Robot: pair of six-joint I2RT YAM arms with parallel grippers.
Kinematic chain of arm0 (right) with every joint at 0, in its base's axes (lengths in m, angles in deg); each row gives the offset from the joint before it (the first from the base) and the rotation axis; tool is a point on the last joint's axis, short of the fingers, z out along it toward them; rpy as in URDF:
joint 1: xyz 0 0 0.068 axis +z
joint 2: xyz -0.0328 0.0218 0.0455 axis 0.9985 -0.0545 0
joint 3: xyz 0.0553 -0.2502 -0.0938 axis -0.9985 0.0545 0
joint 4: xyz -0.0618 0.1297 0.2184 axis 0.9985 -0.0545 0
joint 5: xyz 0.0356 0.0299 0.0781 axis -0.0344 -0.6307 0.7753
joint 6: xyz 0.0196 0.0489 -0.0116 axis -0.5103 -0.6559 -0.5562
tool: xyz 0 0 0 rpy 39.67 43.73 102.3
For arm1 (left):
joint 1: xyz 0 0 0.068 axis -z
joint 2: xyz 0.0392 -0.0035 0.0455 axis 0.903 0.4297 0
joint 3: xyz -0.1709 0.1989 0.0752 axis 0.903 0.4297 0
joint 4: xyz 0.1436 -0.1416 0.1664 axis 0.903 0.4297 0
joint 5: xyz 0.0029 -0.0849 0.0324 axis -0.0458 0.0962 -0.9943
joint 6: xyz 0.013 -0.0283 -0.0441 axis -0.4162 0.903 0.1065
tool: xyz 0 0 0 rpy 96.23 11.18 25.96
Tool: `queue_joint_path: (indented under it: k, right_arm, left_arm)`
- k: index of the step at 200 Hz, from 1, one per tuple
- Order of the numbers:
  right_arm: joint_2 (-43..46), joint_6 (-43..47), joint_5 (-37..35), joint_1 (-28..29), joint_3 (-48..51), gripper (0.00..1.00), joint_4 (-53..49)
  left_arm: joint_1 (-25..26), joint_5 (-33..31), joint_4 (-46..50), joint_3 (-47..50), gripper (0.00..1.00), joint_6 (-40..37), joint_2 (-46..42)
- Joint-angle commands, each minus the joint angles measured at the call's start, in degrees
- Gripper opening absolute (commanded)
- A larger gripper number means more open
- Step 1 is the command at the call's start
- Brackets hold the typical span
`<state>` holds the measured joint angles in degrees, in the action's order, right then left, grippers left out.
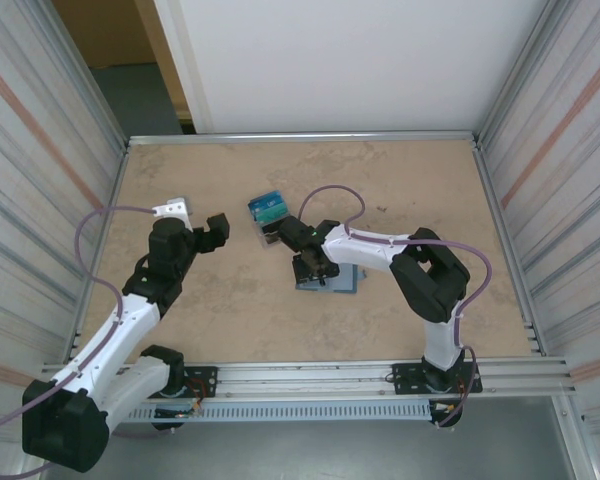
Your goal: Take the credit cards out of the card holder
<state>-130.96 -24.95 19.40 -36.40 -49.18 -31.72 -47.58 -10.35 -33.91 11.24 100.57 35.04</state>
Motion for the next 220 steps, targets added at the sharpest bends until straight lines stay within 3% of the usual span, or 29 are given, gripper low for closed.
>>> queue_joint_path:
  k: [1,47,99,220]
  right_arm:
    - [0.0,-1.2,2.6,-0.7,2.7,0.53,0.6]
    - [2.6,2.9,8.0,-2.2,6.8,0.52,3.6]
    - [5.2,9.4,16.1,-1.5,9.7,0.4,6.6]
    - [8.2,9.9,1.6,0.3,7.6,0.5,-1.2]
  left_arm:
    - [-0.2,1.8,-0.5,-0.7,0.99,-0.1,-0.3]
    - [2.7,2.2,-1.7,-0.1,0.99,-3.1,-2.0]
    - [7.3,-0.7,-2.5,0.4,0.99,-4.2,-3.6]
    - [8.0,-1.8,-4.5,0.4,0.99,-3.9,-3.7]
